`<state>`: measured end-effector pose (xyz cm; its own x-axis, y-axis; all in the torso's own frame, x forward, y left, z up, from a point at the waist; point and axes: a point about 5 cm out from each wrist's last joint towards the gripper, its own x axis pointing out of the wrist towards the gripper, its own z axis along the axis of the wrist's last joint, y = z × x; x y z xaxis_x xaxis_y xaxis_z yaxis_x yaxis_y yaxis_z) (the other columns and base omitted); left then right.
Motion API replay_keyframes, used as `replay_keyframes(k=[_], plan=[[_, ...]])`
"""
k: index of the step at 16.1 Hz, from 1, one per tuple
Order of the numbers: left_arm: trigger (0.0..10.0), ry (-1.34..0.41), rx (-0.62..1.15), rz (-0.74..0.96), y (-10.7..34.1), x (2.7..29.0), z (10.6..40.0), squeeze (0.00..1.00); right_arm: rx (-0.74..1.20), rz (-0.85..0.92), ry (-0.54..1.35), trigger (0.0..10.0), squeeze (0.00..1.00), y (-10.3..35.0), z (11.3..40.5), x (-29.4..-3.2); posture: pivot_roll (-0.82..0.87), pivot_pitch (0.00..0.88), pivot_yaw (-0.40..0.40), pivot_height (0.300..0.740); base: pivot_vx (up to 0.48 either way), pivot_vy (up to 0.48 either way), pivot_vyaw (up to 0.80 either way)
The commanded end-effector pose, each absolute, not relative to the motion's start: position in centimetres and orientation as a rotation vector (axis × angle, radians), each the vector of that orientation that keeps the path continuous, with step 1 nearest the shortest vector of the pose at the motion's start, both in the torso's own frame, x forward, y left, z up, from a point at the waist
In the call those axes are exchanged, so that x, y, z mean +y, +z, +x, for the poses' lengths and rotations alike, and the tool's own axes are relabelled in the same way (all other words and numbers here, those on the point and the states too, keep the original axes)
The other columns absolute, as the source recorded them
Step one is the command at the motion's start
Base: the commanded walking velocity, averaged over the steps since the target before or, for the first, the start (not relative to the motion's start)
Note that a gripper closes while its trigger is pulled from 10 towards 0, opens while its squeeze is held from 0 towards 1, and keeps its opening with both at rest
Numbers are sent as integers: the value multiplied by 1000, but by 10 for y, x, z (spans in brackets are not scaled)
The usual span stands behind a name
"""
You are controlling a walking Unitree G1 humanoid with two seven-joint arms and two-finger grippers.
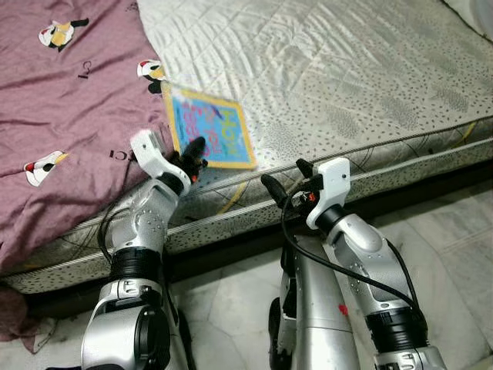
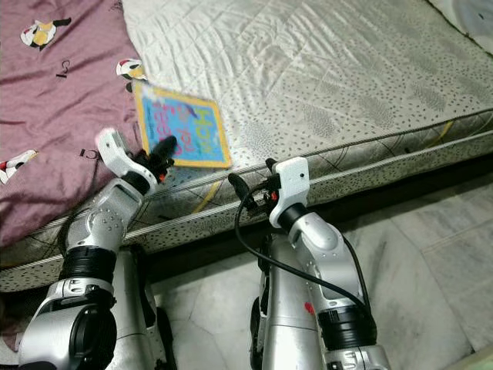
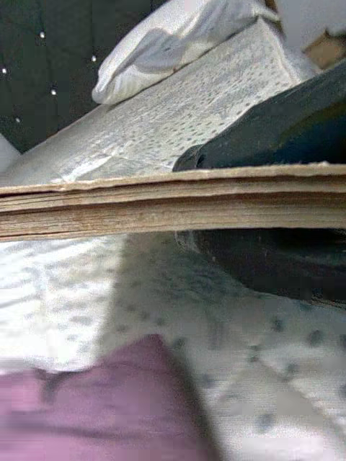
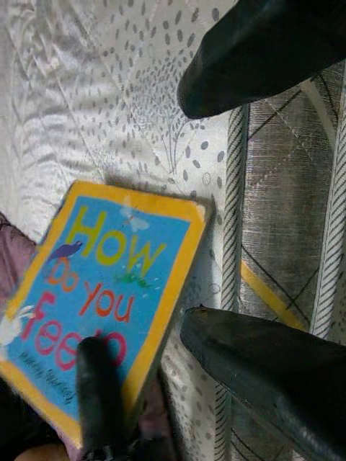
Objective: Clean up the room
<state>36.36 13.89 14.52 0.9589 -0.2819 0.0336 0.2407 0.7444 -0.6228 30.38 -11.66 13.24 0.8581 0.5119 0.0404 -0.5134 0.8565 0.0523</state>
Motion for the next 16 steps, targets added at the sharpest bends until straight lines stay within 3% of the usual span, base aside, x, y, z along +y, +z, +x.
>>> replay_keyframes(k=[1,4,7,11,16], plan=[[0,-264,-25,-622,158,149,363,0,-36,59,520,10000,0,133,305,-117,-45,84,10,469,0,0,0],[0,-243,-156,-499,180,158,355,0,-94,38,446,10000,0,137,310,-116,-26,68,12,469,0,0,0],[0,-196,-283,-274,199,169,328,0,-136,27,322,10000,0,139,317,-122,6,47,20,469,0,0,0],[0,-162,-319,-64,196,174,300,0,-203,61,246,10000,0,148,323,-126,31,24,32,474,0,0,0],[0,-133,-259,12,179,177,282,0,-233,66,197,10000,0,152,332,-131,35,2,36,534,0,0,0]])
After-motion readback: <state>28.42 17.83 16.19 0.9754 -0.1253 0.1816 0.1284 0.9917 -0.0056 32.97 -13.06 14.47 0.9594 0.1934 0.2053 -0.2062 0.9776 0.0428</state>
